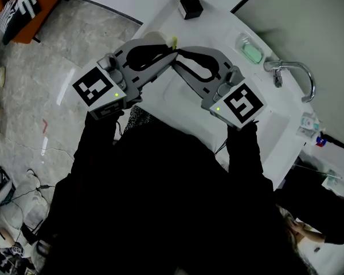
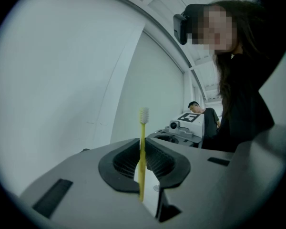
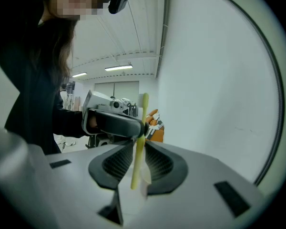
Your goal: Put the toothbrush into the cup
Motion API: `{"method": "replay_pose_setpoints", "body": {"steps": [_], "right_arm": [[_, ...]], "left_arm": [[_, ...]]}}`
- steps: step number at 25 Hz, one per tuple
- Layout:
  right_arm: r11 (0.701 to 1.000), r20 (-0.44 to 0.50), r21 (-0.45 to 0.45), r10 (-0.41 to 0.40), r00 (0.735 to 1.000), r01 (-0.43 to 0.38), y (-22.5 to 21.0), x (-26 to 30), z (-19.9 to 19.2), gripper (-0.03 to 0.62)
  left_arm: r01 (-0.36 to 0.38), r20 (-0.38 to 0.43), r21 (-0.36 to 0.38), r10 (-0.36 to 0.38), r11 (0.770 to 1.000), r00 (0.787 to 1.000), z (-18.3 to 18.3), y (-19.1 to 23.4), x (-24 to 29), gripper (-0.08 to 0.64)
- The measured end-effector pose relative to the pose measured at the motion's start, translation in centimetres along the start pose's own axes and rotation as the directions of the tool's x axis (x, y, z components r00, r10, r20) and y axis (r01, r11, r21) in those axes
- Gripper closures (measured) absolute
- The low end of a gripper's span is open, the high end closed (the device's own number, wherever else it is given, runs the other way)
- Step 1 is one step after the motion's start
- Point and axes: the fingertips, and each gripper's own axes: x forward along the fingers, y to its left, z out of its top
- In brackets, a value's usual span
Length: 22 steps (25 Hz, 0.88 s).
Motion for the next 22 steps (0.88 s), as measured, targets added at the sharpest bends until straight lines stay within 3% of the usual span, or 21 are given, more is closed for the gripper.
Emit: {"method": "replay_pose_setpoints", "body": {"steps": [6,12,22], "right_arm": [[0.996,-0.039,-0.028,0.079,0.996,-0.08,0.7,0.4,0.1,0.523],[0.99,-0.058,-0.035,0.134,0.989,-0.137,1.1,0.5,-0.1,0.53],[0.996,-0.065,0.038,0.081,0.995,-0.079,0.7,0.7,-0.9,0.546]], "left_arm": [[0.08,-0.053,0.019,-0.079,0.997,0.995,-0.3,-1.1,-0.1,0.518],[0.11,-0.078,0.023,-0.108,0.994,0.991,-0.5,-1.4,-0.2,0.518],[0.046,-0.025,0.041,-0.045,0.998,0.999,-0.5,-1.0,-0.2,0.518]]}}
